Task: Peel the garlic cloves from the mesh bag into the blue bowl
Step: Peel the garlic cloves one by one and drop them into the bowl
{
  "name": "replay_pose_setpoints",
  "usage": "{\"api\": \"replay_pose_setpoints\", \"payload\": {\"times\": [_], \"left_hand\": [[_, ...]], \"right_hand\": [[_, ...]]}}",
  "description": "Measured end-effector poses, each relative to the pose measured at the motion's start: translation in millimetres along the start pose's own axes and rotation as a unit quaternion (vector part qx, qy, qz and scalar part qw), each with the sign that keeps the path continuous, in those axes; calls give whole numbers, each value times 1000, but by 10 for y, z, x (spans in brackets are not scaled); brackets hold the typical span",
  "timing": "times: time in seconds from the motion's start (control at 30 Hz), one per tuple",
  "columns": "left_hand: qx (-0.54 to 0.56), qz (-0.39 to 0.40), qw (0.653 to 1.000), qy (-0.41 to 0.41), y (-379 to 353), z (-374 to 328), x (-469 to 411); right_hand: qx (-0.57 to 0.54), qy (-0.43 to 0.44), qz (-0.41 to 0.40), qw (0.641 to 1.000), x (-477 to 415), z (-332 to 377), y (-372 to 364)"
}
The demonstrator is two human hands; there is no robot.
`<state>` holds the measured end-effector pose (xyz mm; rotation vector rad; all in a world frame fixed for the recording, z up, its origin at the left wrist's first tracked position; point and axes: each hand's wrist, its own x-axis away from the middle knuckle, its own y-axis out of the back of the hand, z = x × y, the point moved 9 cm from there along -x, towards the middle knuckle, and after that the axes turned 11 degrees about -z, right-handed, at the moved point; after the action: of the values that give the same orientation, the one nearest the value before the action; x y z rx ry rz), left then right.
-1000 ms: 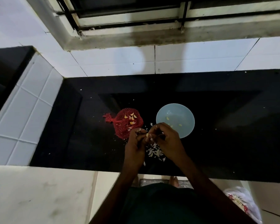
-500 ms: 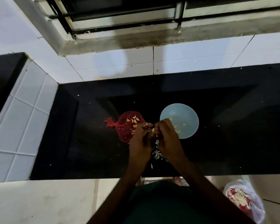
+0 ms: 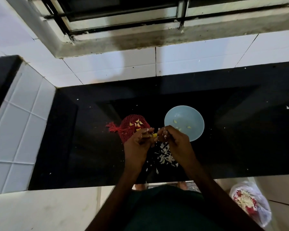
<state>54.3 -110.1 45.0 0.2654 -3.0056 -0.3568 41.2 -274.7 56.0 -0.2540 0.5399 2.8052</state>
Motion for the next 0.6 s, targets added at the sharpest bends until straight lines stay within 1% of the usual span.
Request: {"api": "replay_pose_setpoints", "payload": {"times": [0.07, 0.23, 0.33, 0.4, 0.5, 0.6], "left_hand": [[-27, 0, 1000, 1, 8, -39, -9], [-136, 35, 989, -52, -29, -128, -22], [-159, 66, 982, -75, -110, -184, -18], [-128, 87, 986, -62, -157, -194, -18], [-57, 103, 993, -10, -180, -103, 1], [-30, 102, 994, 9, -195, -62, 50]], "right_hand": [[3, 4, 19, 1000, -10, -13, -31], [3, 21, 62, 998, -68, 0, -56], [6, 34, 89, 995, -102, -12, -57], [0, 38, 100, 994, -121, -11, -47], [-7, 26, 117, 993, -134, -18, -21], [-7, 55, 156, 986, -121, 57, -36]]}}
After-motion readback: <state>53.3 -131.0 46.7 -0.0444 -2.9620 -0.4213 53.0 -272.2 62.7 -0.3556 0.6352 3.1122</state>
